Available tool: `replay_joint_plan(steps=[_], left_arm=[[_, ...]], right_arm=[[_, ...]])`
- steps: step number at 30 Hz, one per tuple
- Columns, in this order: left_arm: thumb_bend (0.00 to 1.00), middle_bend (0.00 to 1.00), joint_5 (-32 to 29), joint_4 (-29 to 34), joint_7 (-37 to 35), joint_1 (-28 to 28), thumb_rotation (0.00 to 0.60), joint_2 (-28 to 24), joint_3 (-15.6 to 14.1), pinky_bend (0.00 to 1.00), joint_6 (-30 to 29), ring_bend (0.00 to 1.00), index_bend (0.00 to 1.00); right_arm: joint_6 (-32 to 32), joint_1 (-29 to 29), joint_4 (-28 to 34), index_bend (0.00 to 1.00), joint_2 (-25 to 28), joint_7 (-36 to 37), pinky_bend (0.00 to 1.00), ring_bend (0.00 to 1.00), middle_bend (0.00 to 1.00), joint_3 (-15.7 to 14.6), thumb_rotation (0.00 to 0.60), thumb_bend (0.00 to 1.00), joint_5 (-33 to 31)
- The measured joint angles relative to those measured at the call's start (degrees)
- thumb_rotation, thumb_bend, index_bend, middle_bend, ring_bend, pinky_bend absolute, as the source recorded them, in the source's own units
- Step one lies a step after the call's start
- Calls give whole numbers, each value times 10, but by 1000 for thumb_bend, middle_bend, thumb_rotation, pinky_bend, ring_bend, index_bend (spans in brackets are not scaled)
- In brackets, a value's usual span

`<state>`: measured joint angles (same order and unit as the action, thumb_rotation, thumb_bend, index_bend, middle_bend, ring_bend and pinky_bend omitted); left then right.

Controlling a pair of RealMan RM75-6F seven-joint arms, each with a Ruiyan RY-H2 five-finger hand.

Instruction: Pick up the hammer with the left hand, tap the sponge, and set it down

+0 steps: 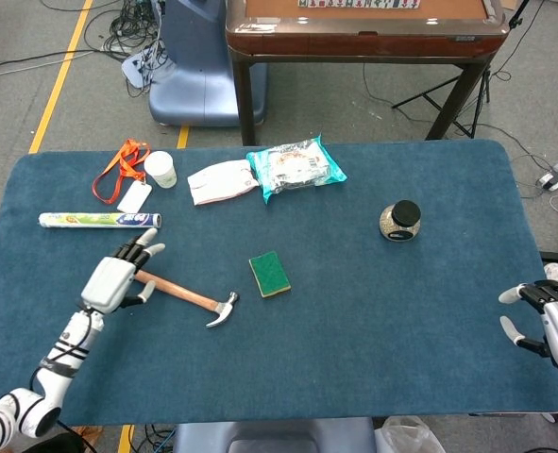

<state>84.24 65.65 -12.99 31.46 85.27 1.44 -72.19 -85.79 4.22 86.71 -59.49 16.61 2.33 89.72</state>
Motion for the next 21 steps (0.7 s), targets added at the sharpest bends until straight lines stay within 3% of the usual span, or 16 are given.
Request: replay_joint_plan(steps=[11,21], left_arm=[[408,38,-58,58,15,-89,600,-53,29,148,-84,65,228],[408,57,-45,120,40,-158,600,-100,7,148,-122,66,253]], right_arm=[[-12,3,-16,457,-3,18,259,393,451,-7,600,322,27],[-11,3,-11,457,-1,9,259,393,451,-13,600,323,32]])
